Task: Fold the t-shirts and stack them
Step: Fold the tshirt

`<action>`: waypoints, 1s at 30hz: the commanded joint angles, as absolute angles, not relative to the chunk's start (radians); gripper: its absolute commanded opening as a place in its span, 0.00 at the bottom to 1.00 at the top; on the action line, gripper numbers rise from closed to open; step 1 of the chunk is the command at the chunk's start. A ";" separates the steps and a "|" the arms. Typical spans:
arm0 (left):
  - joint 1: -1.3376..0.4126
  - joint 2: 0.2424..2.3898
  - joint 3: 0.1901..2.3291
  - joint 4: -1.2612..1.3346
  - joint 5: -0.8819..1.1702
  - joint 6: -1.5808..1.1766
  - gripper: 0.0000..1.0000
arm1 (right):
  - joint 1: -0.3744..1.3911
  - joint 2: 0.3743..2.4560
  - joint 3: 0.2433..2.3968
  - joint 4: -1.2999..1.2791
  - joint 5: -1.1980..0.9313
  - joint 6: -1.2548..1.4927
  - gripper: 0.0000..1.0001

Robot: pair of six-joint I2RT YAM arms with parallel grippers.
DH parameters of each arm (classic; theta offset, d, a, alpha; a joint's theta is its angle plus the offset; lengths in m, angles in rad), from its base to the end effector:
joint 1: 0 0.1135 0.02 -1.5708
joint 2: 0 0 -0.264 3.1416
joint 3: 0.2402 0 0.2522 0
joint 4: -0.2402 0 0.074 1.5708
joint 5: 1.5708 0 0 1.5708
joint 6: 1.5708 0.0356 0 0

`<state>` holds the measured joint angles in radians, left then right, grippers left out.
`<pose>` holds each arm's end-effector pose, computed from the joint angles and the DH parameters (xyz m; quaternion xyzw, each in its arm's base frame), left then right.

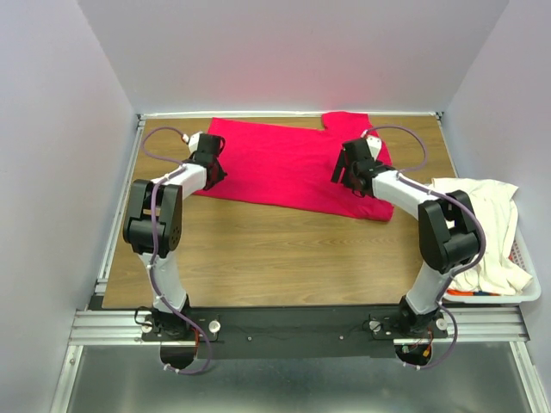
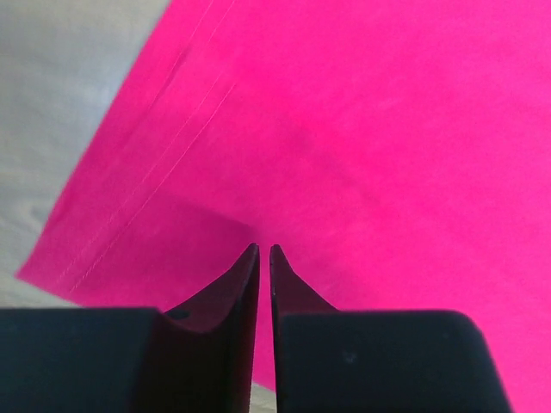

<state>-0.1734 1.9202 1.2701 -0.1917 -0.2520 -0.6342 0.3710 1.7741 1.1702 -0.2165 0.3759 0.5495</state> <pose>0.4093 -0.0627 0.1801 -0.2553 0.8922 -0.0310 0.3713 0.3608 0.1263 0.2040 0.1497 0.9043 0.0041 0.3998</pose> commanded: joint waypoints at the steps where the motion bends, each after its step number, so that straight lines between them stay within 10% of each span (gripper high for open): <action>1: -0.161 1.944 1.212 -0.149 -0.250 -0.732 0.15 | 0.364 1.808 1.146 -0.221 0.328 0.598 0.88; 30: -0.080 1.451 0.612 -0.158 -0.342 -0.919 0.14 | 0.400 1.514 0.654 -0.155 0.041 0.681 0.90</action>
